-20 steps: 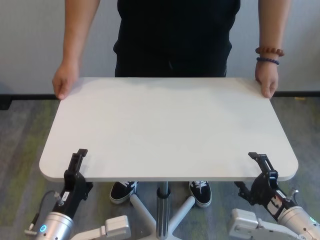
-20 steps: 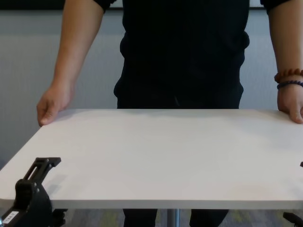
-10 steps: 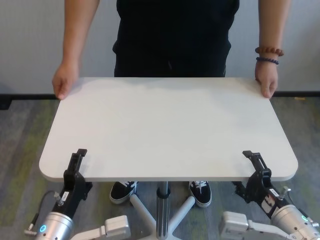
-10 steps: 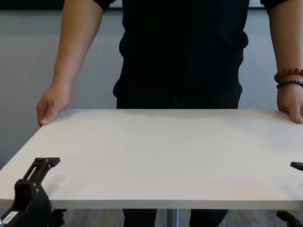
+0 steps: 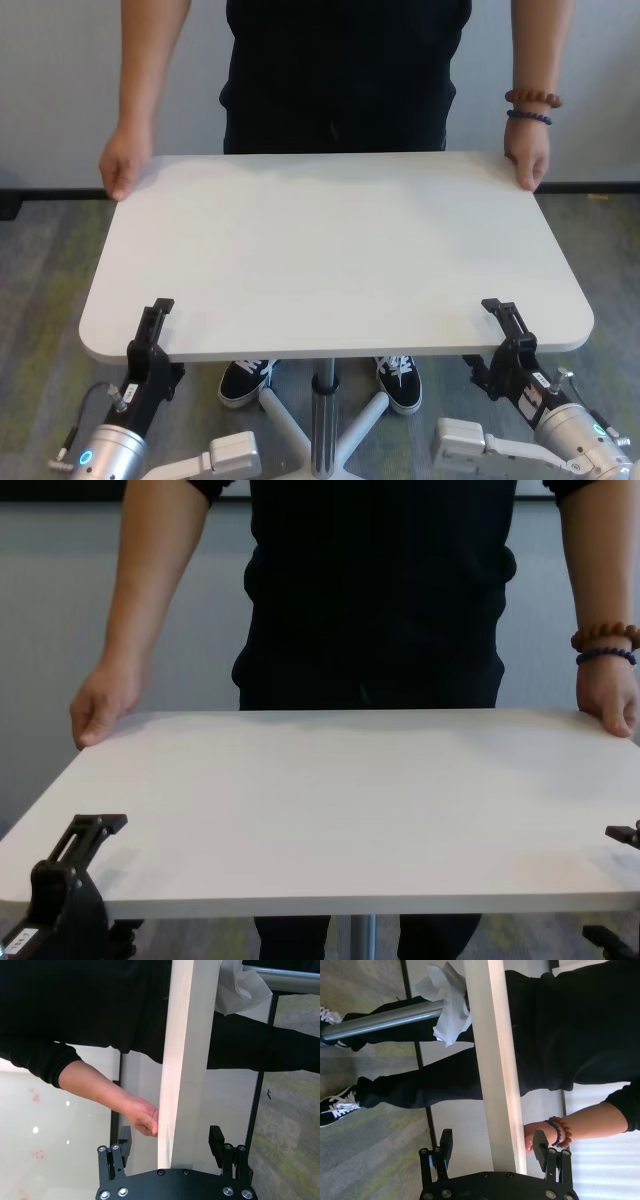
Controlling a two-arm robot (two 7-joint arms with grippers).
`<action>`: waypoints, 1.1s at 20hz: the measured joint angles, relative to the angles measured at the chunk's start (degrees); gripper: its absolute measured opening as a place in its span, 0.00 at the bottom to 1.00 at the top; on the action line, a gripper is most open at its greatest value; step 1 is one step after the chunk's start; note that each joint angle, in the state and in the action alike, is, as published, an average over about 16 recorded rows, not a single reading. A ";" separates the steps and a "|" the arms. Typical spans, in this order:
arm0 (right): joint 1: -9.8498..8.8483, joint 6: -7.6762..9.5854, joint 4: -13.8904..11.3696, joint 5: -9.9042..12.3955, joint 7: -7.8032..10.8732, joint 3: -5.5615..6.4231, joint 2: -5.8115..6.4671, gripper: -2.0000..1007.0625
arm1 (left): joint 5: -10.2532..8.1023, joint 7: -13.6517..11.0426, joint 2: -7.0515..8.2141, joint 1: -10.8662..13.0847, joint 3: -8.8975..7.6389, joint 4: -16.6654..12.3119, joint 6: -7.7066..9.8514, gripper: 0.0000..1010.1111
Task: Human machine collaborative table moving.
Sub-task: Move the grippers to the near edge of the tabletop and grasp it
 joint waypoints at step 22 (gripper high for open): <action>1.61 -0.46 3.35 -1.94 -4.30 -0.13 -1.19 0.99 | -0.02 0.02 0.06 0.04 0.05 -0.05 0.17 0.99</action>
